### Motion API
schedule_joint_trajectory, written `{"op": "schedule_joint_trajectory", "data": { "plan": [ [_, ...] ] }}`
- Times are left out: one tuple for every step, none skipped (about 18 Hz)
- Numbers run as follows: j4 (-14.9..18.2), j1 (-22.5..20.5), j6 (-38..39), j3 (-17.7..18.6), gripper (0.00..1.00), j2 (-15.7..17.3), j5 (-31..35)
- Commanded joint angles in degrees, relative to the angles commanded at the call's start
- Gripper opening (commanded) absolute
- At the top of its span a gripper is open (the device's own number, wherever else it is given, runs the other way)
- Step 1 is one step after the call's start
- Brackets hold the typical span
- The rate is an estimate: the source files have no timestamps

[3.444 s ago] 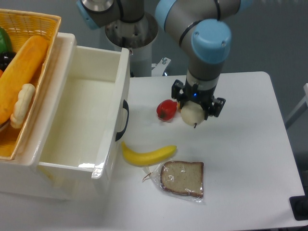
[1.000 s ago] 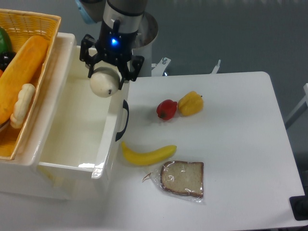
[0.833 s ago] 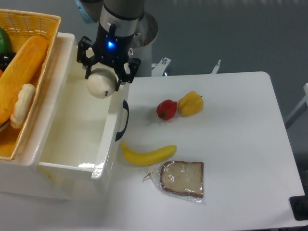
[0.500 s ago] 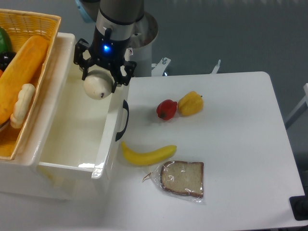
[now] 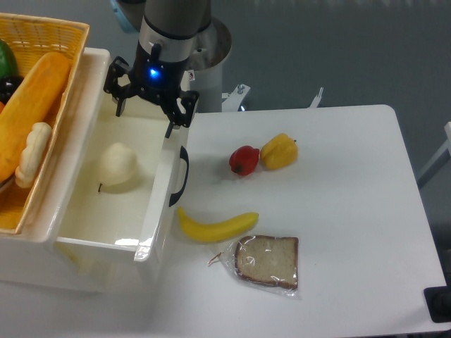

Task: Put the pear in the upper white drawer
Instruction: 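Raise the open gripper up out of the drawer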

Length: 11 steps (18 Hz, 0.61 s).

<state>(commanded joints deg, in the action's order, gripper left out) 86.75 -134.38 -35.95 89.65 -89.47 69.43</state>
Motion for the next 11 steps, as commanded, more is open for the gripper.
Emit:
{"op": "schedule_joint_trajectory", "data": {
  "plan": [
    [-0.3, 0.0, 0.0, 0.0, 1.0, -0.1, 0.8],
    [-0.8, -0.2, 0.0, 0.0, 1.0, -0.3, 1.6],
    [-1.2, -0.3, 0.0, 0.0, 1.0, -0.4, 2.4],
    [-1.7, -0.5, 0.0, 0.0, 1.0, -0.6, 3.6],
    [-2.7, -0.7, 0.0, 0.0, 1.0, -0.8, 5.1],
    [-3.9, -0.8, 0.0, -0.1, 1.0, -1.3, 6.6],
    [-5.0, -1.0, 0.0, -0.1, 1.0, -1.8, 7.9],
    [-5.6, -1.1, 0.0, -0.1, 1.0, -2.0, 9.2],
    [-5.9, -1.3, 0.0, -0.3, 1.0, -2.2, 10.5],
    [-6.1, -2.0, 0.0, -0.3, 1.0, -2.4, 11.7],
    [-6.2, -2.6, 0.0, -0.3, 1.0, -3.0, 12.6]
  ]
}}
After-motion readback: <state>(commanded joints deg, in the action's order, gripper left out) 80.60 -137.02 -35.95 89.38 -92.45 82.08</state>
